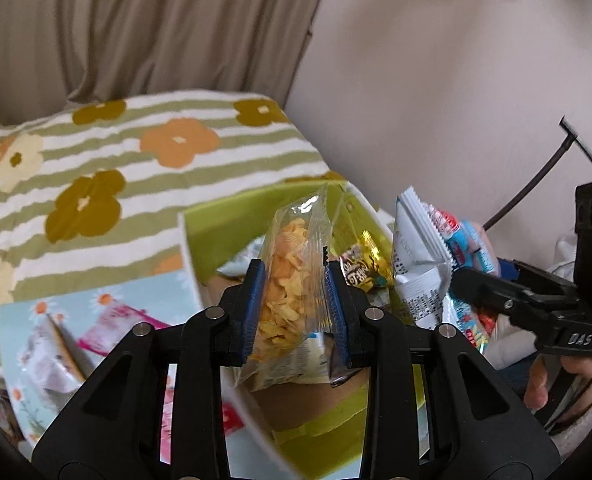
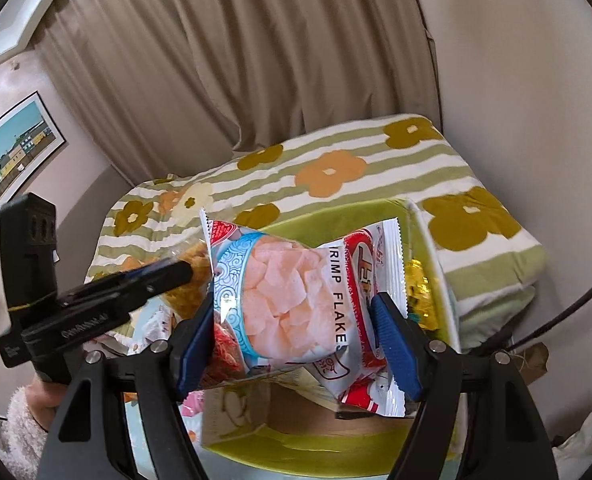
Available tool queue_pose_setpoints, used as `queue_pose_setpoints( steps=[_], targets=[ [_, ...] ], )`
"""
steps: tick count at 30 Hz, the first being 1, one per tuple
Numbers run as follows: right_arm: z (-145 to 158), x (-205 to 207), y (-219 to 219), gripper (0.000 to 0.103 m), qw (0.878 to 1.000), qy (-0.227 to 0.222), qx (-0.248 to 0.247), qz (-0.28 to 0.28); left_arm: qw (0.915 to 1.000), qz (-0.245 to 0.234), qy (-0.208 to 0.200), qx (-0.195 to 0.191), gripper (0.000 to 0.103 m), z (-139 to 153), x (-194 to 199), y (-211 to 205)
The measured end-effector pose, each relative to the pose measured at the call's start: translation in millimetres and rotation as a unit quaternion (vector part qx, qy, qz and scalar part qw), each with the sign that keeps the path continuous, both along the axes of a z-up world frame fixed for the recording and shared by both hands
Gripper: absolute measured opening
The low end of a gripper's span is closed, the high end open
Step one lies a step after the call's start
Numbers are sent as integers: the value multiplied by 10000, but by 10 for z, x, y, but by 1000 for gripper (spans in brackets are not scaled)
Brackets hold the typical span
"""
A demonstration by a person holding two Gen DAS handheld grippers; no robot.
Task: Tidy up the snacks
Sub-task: 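Carry both packets over the cardboard box and open both tools to drop them, then move both tools back toward the remaining snacks on the table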
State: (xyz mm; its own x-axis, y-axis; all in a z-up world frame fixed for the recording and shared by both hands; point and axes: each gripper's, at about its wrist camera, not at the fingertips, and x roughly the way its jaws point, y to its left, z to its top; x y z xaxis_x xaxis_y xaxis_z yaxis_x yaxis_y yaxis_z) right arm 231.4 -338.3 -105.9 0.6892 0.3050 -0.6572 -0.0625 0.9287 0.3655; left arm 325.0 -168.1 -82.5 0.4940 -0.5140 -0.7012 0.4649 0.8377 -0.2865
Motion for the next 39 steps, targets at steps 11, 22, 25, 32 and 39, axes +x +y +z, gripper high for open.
queue_pose_setpoints(
  steps=[11, 22, 25, 32, 39],
  targets=[
    [-228, -1, -161, 71, 9992, 327, 215, -109, 9959, 21, -84, 897, 102, -233, -282, -136],
    [-308, -71, 32, 71, 9986, 521, 24, -111, 9962, 164, -44, 858, 102, -205, -439, 197],
    [-356, -60, 106, 79, 9985, 536, -63, -68, 9957, 227, -41, 897, 102, -209, -479, 266],
    [-422, -207, 128, 101, 9994, 319, -105, -121, 9955, 352, 39, 880, 102, -259, -602, 370],
    [-307, -282, 127, 101, 9993, 284, -242, -29, 9950, 497, -137, 858, 102, -157, -742, 385]
  ],
)
